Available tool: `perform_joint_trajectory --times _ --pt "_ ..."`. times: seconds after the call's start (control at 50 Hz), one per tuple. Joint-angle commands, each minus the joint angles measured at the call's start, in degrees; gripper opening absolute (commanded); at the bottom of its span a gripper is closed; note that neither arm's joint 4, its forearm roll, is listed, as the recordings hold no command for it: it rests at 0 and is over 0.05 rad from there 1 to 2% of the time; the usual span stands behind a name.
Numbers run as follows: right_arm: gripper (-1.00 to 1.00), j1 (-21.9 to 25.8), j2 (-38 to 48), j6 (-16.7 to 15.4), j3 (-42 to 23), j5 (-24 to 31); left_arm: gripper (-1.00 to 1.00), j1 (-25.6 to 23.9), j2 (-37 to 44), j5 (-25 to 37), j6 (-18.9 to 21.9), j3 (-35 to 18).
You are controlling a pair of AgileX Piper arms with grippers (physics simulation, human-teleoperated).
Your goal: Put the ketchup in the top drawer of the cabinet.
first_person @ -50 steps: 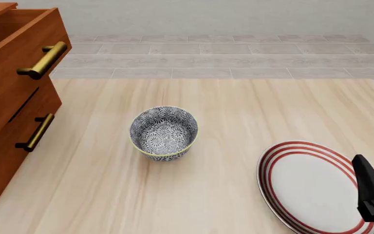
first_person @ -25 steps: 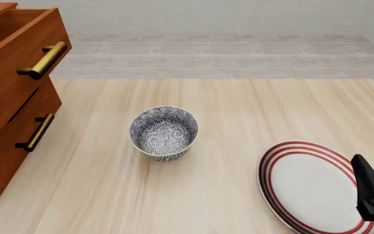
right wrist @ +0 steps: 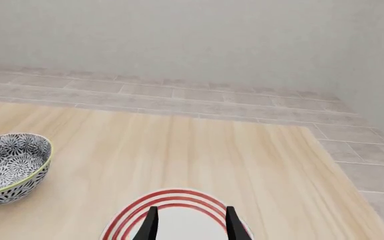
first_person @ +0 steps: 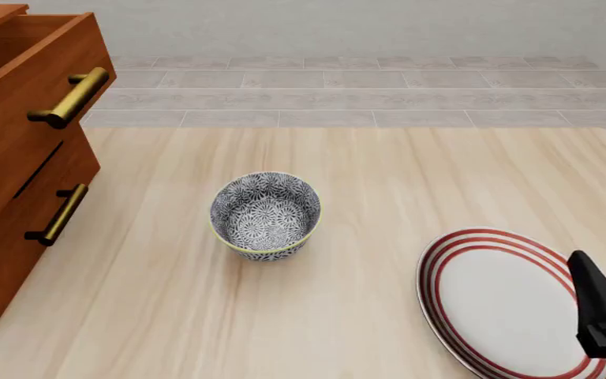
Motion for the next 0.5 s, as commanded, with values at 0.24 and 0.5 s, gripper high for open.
perform_joint_trajectory --times 0.24,0.5 --pt "1.00 -0.1 0.7 -0.1 0.0 -0.4 1.00 0.3 0.3 0.6 2.6 -1.8" --pt "1.00 0.0 1.0 -0.1 0.0 -0.5 1.00 -0.3 0.0 0.8 3.1 -1.8"
